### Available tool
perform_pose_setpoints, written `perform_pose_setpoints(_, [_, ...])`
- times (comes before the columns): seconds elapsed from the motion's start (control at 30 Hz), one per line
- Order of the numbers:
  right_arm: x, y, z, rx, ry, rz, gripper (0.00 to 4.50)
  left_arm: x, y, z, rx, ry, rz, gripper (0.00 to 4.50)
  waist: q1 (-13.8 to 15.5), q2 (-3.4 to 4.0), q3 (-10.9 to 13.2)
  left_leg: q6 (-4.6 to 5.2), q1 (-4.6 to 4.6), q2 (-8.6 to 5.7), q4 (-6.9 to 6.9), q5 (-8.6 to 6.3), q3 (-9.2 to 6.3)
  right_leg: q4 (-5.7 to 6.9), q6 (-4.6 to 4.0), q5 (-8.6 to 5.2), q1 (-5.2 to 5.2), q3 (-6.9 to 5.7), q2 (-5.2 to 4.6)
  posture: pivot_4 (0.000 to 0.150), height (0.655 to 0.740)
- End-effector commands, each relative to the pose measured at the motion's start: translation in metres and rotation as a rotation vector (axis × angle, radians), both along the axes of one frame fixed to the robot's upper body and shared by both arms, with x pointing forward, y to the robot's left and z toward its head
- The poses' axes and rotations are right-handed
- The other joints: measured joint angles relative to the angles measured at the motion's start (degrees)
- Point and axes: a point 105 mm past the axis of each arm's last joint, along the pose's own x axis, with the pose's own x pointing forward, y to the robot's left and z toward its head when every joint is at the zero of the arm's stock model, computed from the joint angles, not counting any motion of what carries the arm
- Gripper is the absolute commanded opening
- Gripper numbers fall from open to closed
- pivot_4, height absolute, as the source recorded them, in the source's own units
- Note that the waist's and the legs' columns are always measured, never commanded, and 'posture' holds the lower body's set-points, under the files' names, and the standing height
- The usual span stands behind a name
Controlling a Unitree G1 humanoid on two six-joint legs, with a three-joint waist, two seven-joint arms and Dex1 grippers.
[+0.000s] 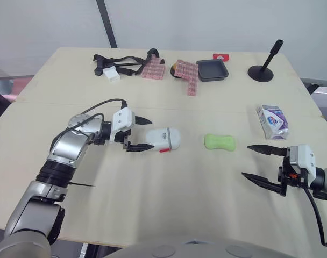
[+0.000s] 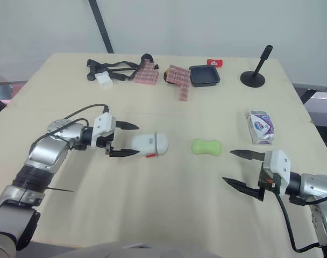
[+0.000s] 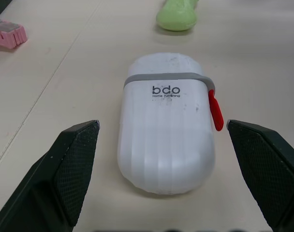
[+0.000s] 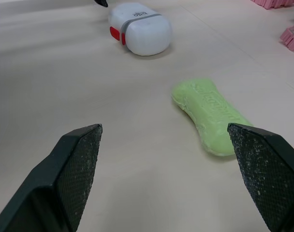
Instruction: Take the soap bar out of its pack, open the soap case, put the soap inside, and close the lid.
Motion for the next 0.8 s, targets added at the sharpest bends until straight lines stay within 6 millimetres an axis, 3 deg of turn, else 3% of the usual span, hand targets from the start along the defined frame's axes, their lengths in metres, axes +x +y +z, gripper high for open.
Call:
perform_pose_setpoints(0.03, [0.000, 0.000, 0.008, -0.006, -0.035, 0.010, 4.45, 0.003, -0.001, 0.004, 0.017, -0.025, -0.027, 4.50, 0.00, 0.00, 0.00, 0.00, -0.01, 0.00, 0.01, 0.00, 0.00, 0.02, 0.00, 0.00, -0.01, 0.00, 0.00, 0.150, 0.7400])
perform_pose_setpoints(0.8, [0.003, 0.005, 0.011, -0.003, -0.048, -0.014, 4.45, 0.005, -0.022, -0.012, 0.058, -0.062, -0.077, 4.50, 0.24, -0.01, 0.01, 0.05, -0.08, 0.00, 0.19, -0.02, 0.00, 0.21, -0.03, -0.02, -0.07, -0.04, -0.05, 0.150, 0.7400])
